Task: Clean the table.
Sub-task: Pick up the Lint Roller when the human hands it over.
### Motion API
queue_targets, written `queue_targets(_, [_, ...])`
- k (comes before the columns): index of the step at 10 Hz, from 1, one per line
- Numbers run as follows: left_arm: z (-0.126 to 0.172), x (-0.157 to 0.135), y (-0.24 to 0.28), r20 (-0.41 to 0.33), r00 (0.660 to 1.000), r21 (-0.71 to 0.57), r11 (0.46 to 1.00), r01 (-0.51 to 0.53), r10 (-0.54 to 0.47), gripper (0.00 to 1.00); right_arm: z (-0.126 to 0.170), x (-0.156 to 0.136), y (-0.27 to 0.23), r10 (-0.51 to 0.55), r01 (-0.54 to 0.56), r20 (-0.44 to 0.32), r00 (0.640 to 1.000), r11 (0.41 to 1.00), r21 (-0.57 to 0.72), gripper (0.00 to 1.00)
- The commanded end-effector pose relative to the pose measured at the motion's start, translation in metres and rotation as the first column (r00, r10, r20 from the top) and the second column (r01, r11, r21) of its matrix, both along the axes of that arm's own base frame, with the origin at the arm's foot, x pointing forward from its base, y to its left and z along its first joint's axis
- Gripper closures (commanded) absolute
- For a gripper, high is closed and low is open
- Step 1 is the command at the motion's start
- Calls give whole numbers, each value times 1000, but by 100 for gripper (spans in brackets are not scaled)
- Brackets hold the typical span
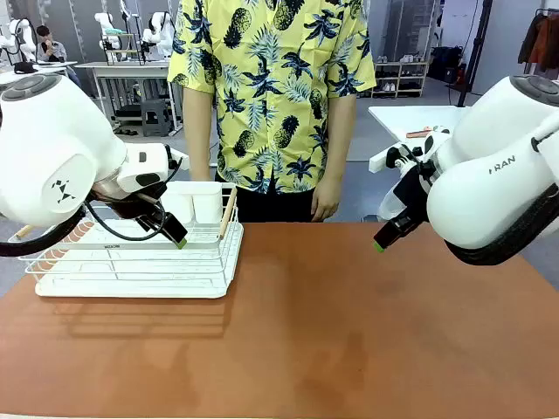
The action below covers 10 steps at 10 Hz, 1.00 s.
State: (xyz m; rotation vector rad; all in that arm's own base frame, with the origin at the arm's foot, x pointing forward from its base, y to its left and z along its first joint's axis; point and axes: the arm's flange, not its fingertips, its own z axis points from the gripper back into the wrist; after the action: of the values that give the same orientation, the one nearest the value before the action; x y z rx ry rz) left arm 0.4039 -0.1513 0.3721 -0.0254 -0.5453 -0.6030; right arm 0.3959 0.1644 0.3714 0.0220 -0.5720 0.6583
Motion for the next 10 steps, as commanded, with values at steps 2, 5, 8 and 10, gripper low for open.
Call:
queue_targets(2, [0,0,0,0,1000,0,1000,0,0,0,0,0,0,0,0,0,1000,1000,0,0])
queue_targets(5, [0,0,0,0,1000,0,1000,0,0,0,0,0,0,0,0,0,1000,1000,0,0])
queue_targets(8, [0,0,0,0,1000,0,1000,0,0,0,0,0,0,0,0,0,1000,1000,0,0])
queue_targets(10, [0,0,-1,0,1000,1,1000,3,-3,0,0,0,0,0,0,0,1000,1000,-1,0])
